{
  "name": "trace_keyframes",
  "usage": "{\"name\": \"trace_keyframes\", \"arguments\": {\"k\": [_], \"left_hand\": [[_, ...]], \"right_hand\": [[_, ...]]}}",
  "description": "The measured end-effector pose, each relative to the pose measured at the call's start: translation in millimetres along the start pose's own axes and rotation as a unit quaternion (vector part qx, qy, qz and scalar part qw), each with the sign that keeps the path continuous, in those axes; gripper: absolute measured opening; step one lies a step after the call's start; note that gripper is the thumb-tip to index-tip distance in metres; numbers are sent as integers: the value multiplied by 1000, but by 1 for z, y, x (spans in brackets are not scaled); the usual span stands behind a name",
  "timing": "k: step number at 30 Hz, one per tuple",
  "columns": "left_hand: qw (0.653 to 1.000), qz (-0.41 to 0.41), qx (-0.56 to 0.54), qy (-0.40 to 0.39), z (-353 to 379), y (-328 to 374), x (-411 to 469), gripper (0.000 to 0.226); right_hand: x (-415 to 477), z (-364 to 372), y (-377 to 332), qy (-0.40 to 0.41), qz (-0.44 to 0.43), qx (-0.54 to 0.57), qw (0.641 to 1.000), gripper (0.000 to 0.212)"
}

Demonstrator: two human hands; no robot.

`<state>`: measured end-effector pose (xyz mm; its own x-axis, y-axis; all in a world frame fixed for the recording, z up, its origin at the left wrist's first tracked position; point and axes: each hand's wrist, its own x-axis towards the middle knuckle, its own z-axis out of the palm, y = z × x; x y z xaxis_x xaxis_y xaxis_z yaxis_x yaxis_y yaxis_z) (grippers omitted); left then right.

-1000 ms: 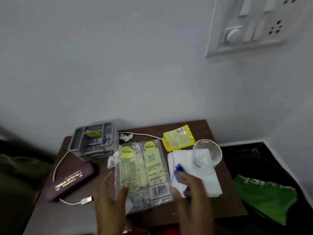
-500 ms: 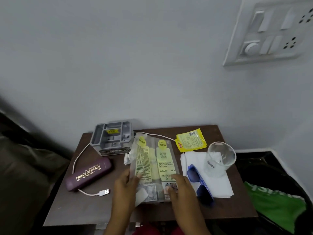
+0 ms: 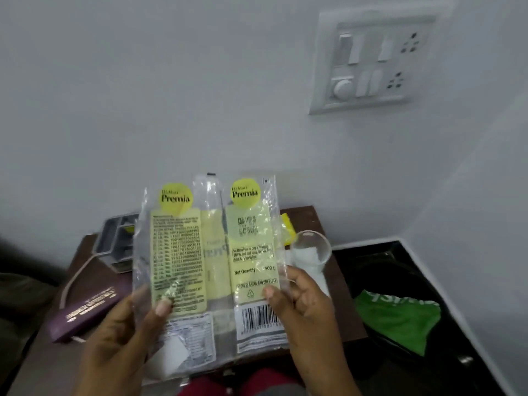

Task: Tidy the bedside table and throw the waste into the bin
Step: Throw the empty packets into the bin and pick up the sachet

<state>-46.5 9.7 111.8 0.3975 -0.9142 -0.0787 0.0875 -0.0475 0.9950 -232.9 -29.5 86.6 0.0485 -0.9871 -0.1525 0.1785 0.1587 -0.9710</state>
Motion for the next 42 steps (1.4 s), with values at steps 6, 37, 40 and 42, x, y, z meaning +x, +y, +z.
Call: {"name": "trace_keyframes", "arguments": {"k": [6, 37, 40, 42], "left_hand": [[996, 21, -29, -80, 102, -6, 1, 11], [920, -77, 217, -316, 278, -186, -14, 65], [921, -26, 207, -329, 270, -180, -22, 60], [923, 10, 207, -325, 257, -172, -25, 59]], "right_hand": [[-10, -88, -34, 185, -71, -29, 980, 24], [22, -301, 163, 323, 193, -543, 750, 44], [17, -281, 165, 330, 181, -516, 769, 39], [18, -260, 159, 374, 155, -471, 784, 39]]}}
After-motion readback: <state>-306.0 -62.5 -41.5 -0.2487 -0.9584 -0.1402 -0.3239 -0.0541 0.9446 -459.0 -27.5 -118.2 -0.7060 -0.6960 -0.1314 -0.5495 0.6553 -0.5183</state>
